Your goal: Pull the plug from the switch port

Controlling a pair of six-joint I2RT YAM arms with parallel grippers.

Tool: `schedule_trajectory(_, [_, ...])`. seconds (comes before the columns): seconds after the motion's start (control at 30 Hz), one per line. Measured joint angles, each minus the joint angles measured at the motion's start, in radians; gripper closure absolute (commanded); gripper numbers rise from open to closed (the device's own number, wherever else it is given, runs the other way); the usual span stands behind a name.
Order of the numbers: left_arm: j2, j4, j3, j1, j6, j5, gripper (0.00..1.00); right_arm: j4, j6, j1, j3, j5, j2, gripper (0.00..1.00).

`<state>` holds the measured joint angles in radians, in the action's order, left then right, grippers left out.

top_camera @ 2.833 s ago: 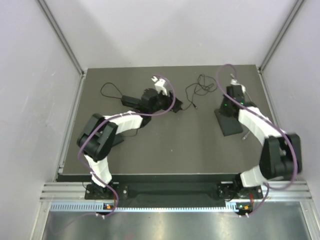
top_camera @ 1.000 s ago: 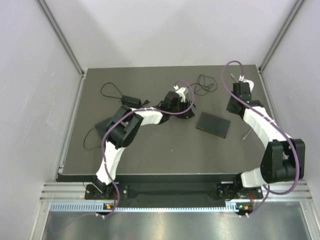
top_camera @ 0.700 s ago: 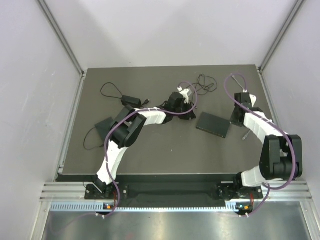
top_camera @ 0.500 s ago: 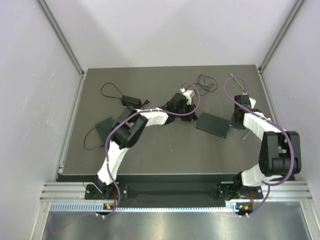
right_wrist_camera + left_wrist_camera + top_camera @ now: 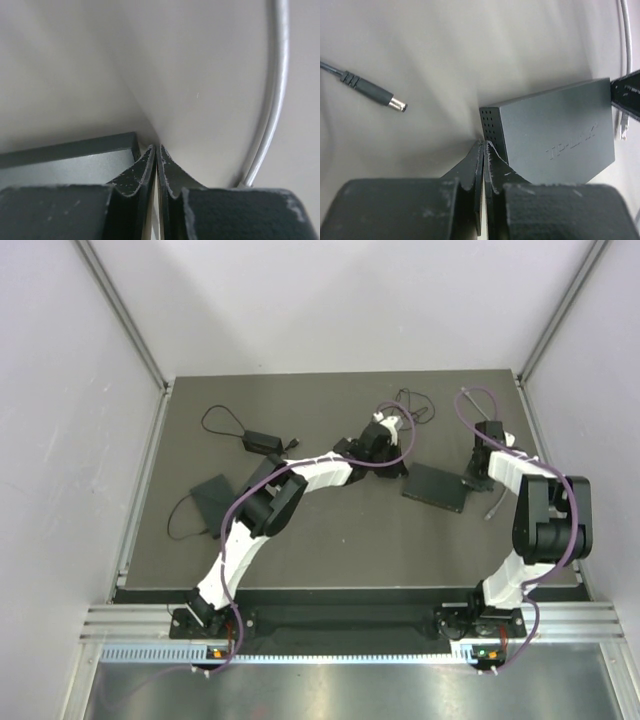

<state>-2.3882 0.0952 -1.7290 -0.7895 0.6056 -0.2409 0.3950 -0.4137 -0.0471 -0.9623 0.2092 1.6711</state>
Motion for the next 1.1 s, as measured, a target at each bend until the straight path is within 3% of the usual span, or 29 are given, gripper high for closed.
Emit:
schedule_trajectory(0.5, [-0.039,-0.045,-0.076,-0.064,0.013,0.012,0.98,-0.015,0.029,-0.007,-0.275,0.008,0.156,0.91])
schedule_trajectory(0.73, [-0.027,-0.049,-0.062,-0.114,-0.01,0.025,0.8,-0.004,0.045,-0.008,-0.273,-0.008,0.148,0.87])
schedule_trajectory(1.07, [0.216,-0.185,0.151,-0.026,-0.091,0.234,0.68,-0.016,0.081,0.05,-0.181,-0.006,-0.114,0.56])
schedule_trajectory(1.1, [0.264,-0.206,0.183,-0.02,-0.096,0.26,0.67,-0.021,0.083,0.072,-0.172,-0.016,-0.142,0.49])
